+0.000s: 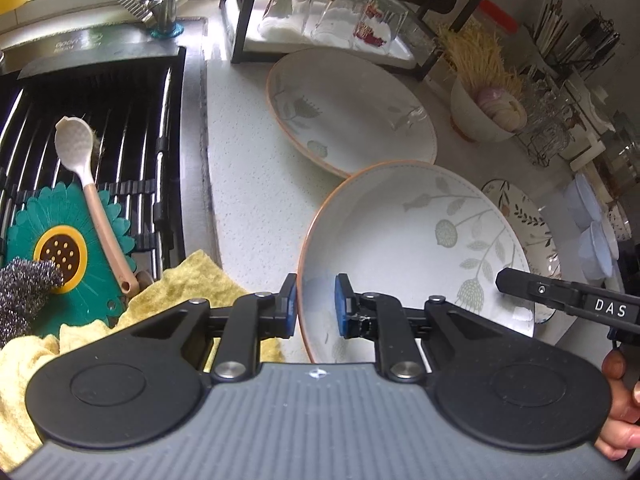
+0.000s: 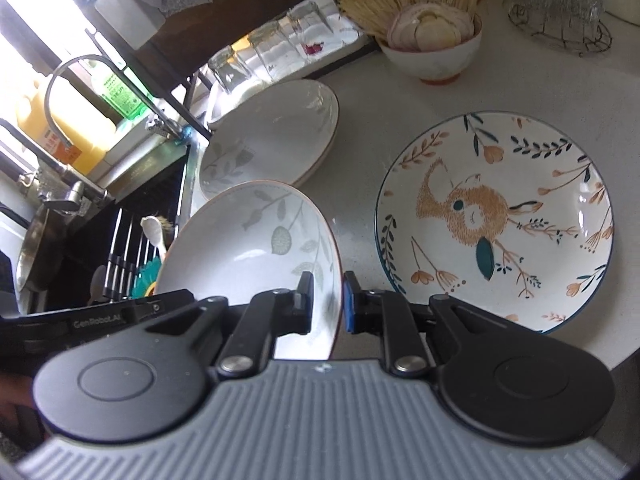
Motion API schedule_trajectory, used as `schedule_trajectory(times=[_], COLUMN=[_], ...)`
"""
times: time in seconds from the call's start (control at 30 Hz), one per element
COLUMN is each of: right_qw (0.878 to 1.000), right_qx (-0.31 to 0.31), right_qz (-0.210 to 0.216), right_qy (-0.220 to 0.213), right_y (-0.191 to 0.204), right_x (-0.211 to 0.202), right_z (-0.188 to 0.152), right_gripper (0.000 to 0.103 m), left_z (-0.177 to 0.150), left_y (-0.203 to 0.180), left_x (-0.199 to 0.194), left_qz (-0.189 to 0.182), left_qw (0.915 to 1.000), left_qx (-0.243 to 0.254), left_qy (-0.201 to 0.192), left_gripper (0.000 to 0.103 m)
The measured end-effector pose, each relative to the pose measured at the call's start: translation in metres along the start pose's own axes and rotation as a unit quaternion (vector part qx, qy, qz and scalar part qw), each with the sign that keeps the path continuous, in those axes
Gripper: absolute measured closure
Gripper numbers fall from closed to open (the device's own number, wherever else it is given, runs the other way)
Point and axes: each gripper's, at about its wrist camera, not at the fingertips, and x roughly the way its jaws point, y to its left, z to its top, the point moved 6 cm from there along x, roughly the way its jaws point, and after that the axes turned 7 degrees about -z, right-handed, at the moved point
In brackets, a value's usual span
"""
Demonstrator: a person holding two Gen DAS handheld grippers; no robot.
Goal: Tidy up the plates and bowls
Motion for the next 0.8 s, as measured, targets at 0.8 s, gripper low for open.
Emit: schedule_trajectory(times=[0.8], right_qw=[0.998], right_qx=[0.042], right_qz=[-0.006], right_qy=[-0.048], right_y=[-0.072], right_x=[-0.032], right_z=[0.036], right_gripper=[0.085], left_z=[0.031], left_y=[-0.086], left_x=[0.031], left_qz=[-0.017], left_qw=[0.9996], left_qx=[0.023], left_qy=[-0.004], left_gripper=[0.083])
